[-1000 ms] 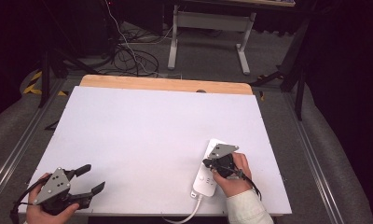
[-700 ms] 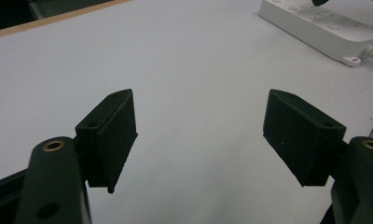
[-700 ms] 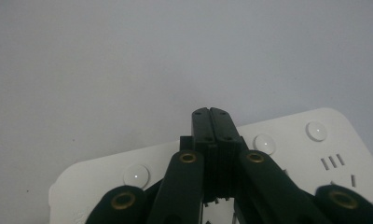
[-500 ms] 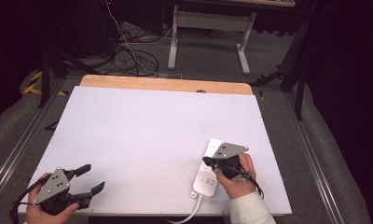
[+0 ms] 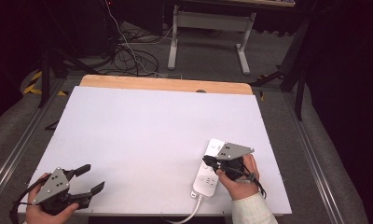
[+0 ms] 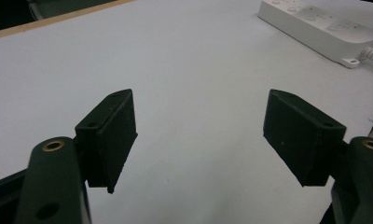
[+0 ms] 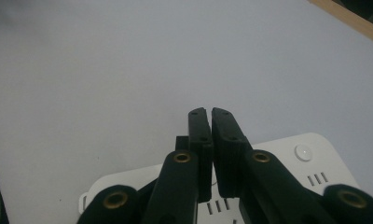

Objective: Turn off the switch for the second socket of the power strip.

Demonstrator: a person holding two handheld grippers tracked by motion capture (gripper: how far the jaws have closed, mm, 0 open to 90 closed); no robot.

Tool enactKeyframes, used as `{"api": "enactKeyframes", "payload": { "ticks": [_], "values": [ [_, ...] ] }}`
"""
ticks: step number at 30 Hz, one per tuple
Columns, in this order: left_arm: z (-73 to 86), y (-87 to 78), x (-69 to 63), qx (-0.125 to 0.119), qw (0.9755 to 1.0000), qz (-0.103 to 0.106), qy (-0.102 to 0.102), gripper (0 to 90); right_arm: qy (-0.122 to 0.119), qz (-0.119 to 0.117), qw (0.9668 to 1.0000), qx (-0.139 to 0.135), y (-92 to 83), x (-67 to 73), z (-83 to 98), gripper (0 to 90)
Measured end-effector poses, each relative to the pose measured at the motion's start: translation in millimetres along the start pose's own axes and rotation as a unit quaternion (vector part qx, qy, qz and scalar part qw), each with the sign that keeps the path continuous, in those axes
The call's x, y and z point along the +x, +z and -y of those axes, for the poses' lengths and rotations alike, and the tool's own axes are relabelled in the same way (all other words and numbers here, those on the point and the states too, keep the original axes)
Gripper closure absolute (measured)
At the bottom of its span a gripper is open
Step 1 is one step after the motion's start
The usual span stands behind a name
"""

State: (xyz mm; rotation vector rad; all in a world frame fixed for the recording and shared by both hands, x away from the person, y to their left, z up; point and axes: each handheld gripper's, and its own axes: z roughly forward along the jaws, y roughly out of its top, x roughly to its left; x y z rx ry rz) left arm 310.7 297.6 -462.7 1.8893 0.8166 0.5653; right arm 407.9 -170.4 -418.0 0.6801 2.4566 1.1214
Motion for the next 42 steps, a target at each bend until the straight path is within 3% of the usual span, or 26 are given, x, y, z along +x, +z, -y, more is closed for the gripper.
{"api": "enactKeyframes", "payload": {
  "ticks": [11, 27, 36, 42],
  "values": [
    [-0.1, 0.0, -0.3, 0.000, 1.0000, 0.000, 0.002, 26.0, -0.002, 0.002, 1.0000, -0.007, -4.7, 1.3, -2.4, 82.9],
    [-0.1, -0.6, -0.1, 0.000, 1.0000, -0.001, 0.000, 25.2, 0.010, 0.008, 0.9992, -0.039, -26.1, 5.8, -7.7, 36.1],
    [-0.5, -1.4, 0.2, -0.002, 1.0000, -0.004, 0.001, 23.7, 0.032, 0.008, 0.9974, -0.064, -36.8, -1.7, 7.3, 22.7],
    [-0.6, -1.5, -0.1, -0.002, 1.0000, -0.002, 0.001, 23.4, 0.049, 0.009, 0.9962, -0.072, -43.3, -7.1, 19.9, 18.8]
  ]
}}
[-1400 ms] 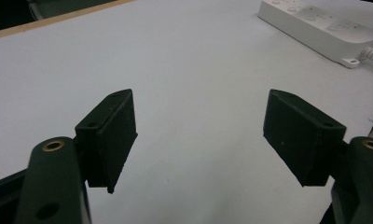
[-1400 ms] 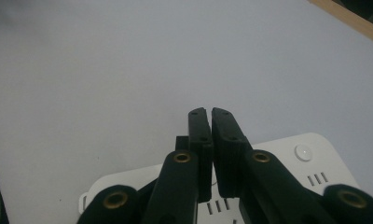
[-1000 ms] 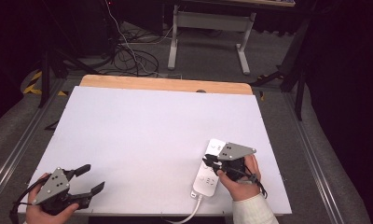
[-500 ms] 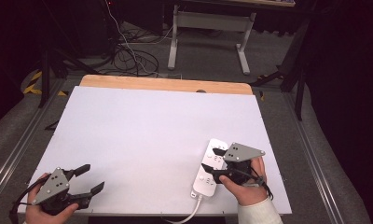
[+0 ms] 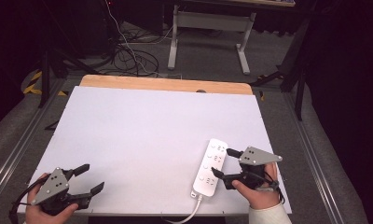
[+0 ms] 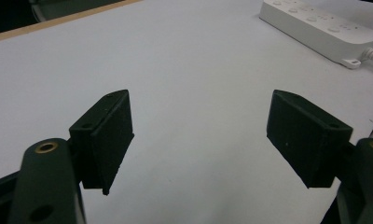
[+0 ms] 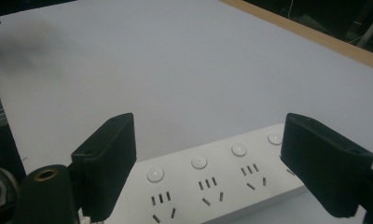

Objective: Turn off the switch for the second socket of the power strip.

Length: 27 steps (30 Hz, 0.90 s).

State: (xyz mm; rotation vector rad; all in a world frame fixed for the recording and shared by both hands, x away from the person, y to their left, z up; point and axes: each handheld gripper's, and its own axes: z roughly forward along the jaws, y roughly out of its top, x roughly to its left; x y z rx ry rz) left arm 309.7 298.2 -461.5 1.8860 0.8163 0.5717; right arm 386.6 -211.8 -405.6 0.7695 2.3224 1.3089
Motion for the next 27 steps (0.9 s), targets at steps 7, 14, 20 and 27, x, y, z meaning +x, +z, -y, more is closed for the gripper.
{"api": "enactKeyframes", "payload": {
  "ticks": [7, 14, 20, 27],
  "values": [
    [-0.7, -0.9, 0.2, 0.000, 1.0000, -0.002, 0.001, 23.1, 0.010, 0.000, 0.9999, -0.005, -5.2, -6.2, 13.4, 17.4],
    [-1.1, -1.6, -0.4, 0.003, 1.0000, 0.001, -0.002, 23.0, 0.018, -0.004, 0.9997, -0.013, -7.3, -11.5, 27.6, 17.6],
    [-1.1, -1.9, 0.1, 0.001, 1.0000, 0.002, 0.000, 22.3, 0.027, 0.001, 0.9995, -0.013, -8.9, -15.0, 38.9, 15.5],
    [-0.7, -2.0, 0.5, 0.001, 1.0000, 0.002, 0.003, 20.1, 0.040, 0.004, 0.9990, -0.018, -9.8, -19.3, 53.8, 15.5]
  ]
}}
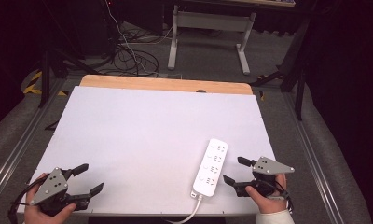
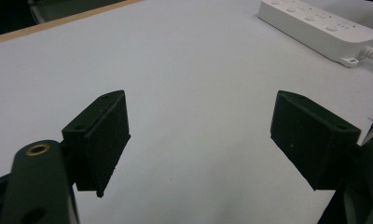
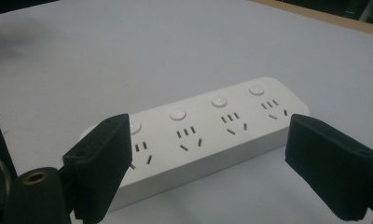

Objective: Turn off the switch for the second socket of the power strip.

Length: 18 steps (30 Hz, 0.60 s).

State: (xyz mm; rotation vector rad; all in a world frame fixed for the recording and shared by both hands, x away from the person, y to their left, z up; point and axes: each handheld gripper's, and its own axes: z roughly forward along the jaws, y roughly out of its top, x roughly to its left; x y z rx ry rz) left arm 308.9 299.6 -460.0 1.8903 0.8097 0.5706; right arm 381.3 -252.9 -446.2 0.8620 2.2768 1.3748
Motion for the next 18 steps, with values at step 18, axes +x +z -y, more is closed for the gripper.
{"api": "enactKeyframes", "payload": {
  "ticks": [18],
  "values": [
    [0.9, 0.1, 1.4, 0.006, 1.0000, 0.002, 0.004, 17.2, 0.016, 0.016, 0.9993, 0.030, 0.4, -12.4, 38.9, 9.3]
  ]
}}
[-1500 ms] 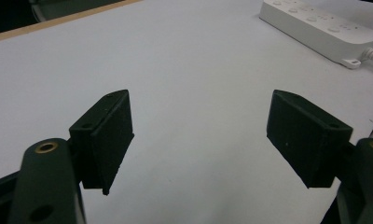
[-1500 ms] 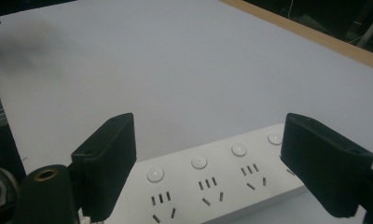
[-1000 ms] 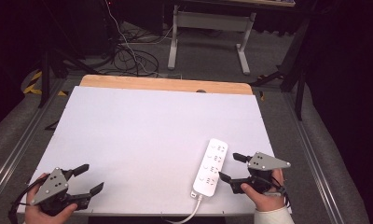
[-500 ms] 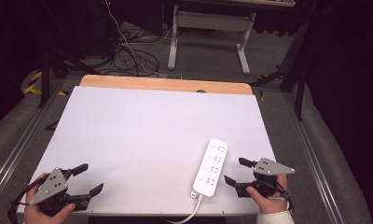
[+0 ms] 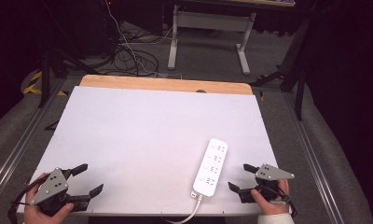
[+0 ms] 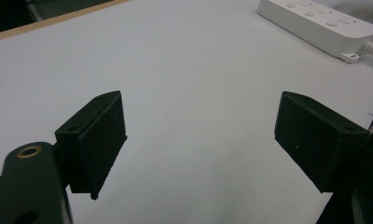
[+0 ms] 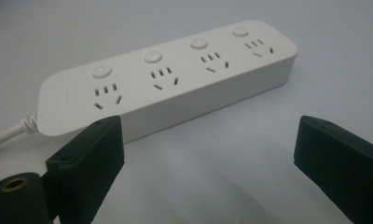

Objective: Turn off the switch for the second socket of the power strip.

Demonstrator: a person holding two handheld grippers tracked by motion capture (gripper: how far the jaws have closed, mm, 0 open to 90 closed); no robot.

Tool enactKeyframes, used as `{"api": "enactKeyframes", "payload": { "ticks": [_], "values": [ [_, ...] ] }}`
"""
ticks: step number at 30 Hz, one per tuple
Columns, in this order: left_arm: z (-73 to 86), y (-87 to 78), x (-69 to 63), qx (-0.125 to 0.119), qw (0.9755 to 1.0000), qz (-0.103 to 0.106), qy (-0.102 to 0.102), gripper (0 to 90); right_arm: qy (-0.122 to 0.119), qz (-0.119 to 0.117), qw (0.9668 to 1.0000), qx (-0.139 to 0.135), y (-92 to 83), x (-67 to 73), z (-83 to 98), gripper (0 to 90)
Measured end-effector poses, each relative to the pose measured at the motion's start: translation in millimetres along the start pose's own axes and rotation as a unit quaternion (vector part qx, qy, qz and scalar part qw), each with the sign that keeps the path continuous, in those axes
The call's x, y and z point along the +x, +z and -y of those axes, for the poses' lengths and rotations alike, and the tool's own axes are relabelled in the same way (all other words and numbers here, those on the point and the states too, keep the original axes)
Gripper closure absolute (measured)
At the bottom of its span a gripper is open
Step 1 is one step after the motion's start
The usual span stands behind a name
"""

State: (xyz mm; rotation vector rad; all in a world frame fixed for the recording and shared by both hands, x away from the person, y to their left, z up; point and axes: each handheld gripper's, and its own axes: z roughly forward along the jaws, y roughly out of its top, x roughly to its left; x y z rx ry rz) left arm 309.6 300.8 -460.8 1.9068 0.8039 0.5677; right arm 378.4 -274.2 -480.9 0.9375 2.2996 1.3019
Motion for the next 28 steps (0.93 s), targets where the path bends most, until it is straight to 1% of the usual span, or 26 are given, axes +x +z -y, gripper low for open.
{"api": "enactKeyframes", "payload": {
  "ticks": [1, 4, 7, 11, 13, 15, 18, 19, 21, 25, 28],
  "values": [
    [0.2, 0.1, -0.1, 0.000, 1.0000, 0.000, -0.002, 17.2, 0.002, 0.000, 1.0000, 0.000, 0.0, -0.1, 2.7, 9.3],
    [0.7, 0.7, 1.4, 0.003, 1.0000, 0.000, -0.001, 16.6, 0.008, 0.002, 1.0000, -0.002, -1.1, -0.8, 8.5, 9.3],
    [1.5, 1.1, 2.3, 0.007, 1.0000, 0.002, -0.002, 14.3, 0.015, 0.006, 0.9998, -0.008, -2.4, -1.7, 8.8, 9.9],
    [2.0, 1.4, 3.0, 0.006, 1.0000, 0.002, -0.004, 14.0, 0.007, 0.008, 0.9998, -0.015, -2.5, -1.0, 5.5, 10.4],
    [2.5, 2.3, 3.7, 0.007, 1.0000, 0.001, -0.005, 13.8, 0.007, 0.014, 0.9997, -0.017, -3.5, -0.3, 4.3, 10.6],
    [3.4, 3.0, 3.9, 0.006, 0.9999, 0.004, -0.012, 13.6, 0.008, 0.014, 0.9997, -0.021, -4.7, 0.3, 4.1, 10.9],
    [4.5, 3.8, 5.4, 0.005, 0.9999, 0.004, -0.014, 12.7, 0.005, 0.016, 0.9996, -0.022, -5.4, 0.5, 3.7, 11.6],
    [4.7, 3.6, 6.3, 0.004, 0.9999, 0.003, -0.011, 12.4, 0.003, 0.017, 0.9996, -0.021, -5.2, 0.7, 3.6, 11.7],
    [5.2, 3.4, 6.9, 0.001, 0.9999, 0.003, -0.010, 12.2, -0.002, 0.023, 0.9996, -0.015, -4.7, 1.6, 3.4, 11.8],
    [5.5, 3.0, 7.1, 0.001, 1.0000, 0.002, -0.008, 11.8, -0.018, 0.037, 0.9991, -0.008, -3.2, 3.6, 2.9, 11.9],
    [5.4, 3.0, 7.8, -0.002, 1.0000, -0.002, -0.004, 11.4, -0.023, 0.041, 0.9989, -0.005, -2.4, 4.4, 3.1, 12.0]
  ]
}}
